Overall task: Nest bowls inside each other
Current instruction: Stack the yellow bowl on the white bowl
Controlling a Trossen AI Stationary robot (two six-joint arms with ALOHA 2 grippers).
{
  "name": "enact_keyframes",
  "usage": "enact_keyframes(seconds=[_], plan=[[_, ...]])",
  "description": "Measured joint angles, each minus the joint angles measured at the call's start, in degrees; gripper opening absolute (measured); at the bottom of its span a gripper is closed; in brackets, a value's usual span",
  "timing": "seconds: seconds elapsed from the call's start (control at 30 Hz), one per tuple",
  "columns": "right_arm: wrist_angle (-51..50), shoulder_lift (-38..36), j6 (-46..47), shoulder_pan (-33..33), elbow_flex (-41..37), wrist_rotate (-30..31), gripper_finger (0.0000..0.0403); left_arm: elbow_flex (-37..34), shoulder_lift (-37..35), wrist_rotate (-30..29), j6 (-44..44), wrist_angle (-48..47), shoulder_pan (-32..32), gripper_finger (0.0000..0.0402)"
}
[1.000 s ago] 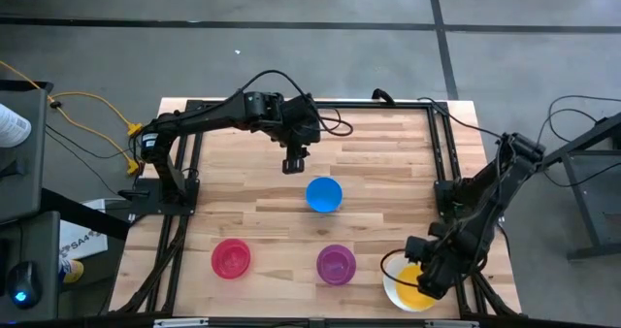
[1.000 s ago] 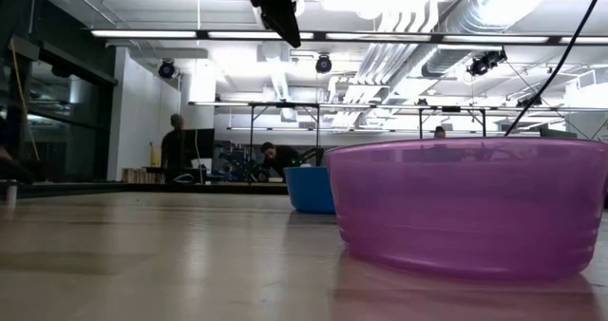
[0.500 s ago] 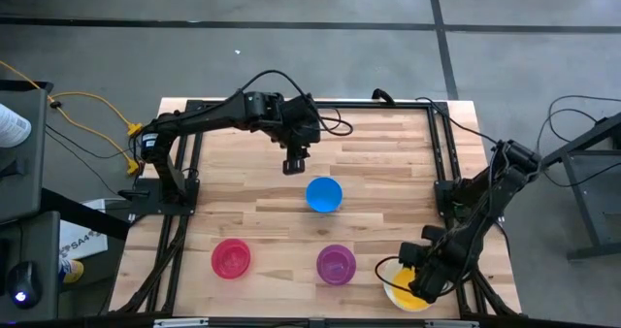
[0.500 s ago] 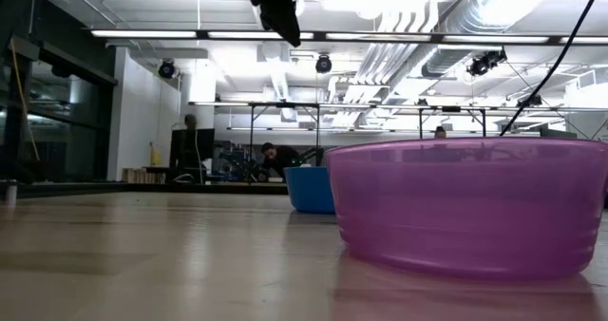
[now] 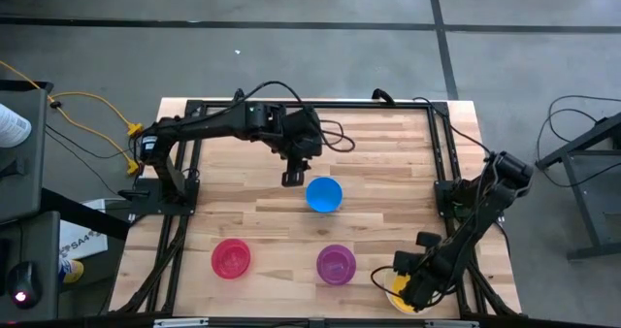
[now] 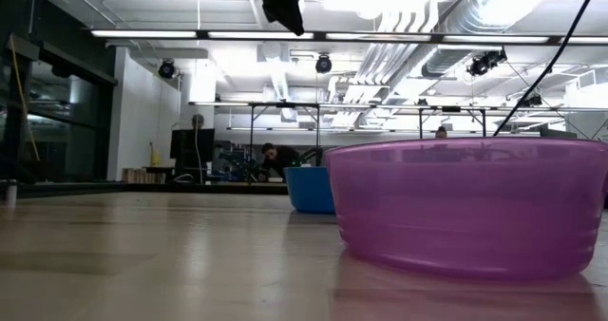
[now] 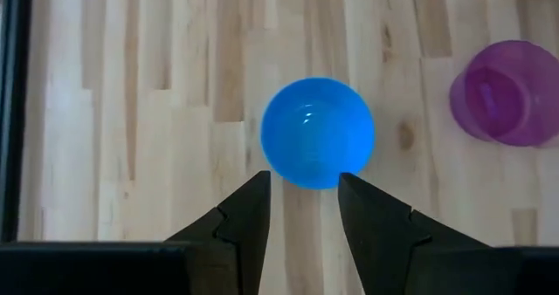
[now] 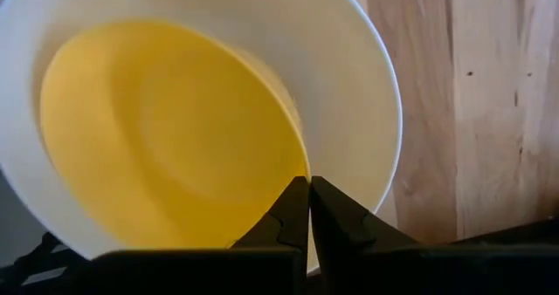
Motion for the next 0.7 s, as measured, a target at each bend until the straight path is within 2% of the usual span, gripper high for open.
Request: enact_keyframes(seconds=[0.3, 0.7], plan=[[1.1, 0.4, -0.5, 0.0, 0.0, 1.4, 0.0003, 0.0, 0.0, -0.4, 0.1, 0.0, -2.8, 0.0136], [0.8, 0.4, -1.7, -0.4, 0.0, 4.6, 0.0003, 0.0, 0.0, -0.4, 0.0, 0.0, -2.8, 0.0136]])
